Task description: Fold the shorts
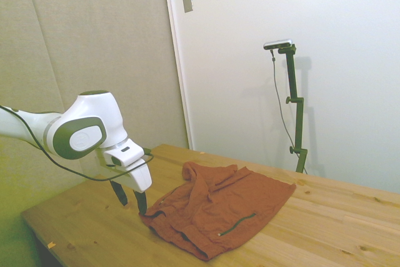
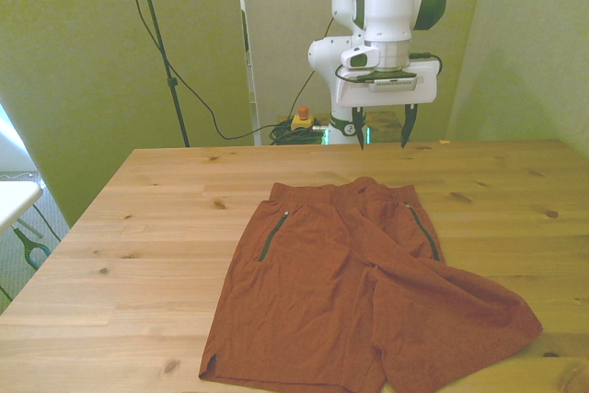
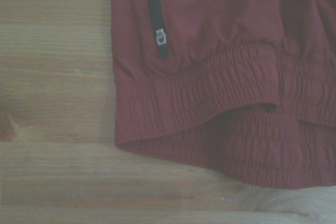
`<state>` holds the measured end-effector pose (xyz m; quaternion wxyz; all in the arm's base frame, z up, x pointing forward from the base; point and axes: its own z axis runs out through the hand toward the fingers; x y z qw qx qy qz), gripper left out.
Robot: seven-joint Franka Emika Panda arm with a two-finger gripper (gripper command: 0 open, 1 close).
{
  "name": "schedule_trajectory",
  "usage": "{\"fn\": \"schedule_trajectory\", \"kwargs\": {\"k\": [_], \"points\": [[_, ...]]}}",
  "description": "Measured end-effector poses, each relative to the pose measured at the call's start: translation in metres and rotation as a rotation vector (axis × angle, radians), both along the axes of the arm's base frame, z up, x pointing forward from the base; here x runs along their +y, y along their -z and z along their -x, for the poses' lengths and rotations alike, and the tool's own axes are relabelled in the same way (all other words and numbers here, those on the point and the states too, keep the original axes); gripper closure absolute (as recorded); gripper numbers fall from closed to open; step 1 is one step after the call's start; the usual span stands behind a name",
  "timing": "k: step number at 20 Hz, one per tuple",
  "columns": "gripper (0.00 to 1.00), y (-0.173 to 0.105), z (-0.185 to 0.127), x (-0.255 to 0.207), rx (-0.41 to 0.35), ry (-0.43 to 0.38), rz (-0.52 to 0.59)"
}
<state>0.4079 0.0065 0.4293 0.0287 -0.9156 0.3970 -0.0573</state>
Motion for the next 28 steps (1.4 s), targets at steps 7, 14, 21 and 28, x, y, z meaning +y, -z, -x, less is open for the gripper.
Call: {"fn": "schedule_trajectory", "kwargs": {"k": [7, 14, 21, 28], "points": [[0.0, 0.0, -0.018, 0.012, -0.01, 0.006, 0.063], [0.0, 0.036, -0.054, 0.055, -0.016, -0.076, 0.359], [0.0, 0.067, -0.051, 0.109, -0.077, -0.111, 0.537], [0.0, 0.072, -0.055, 0.137, -0.091, -0.136, 0.582]]}}
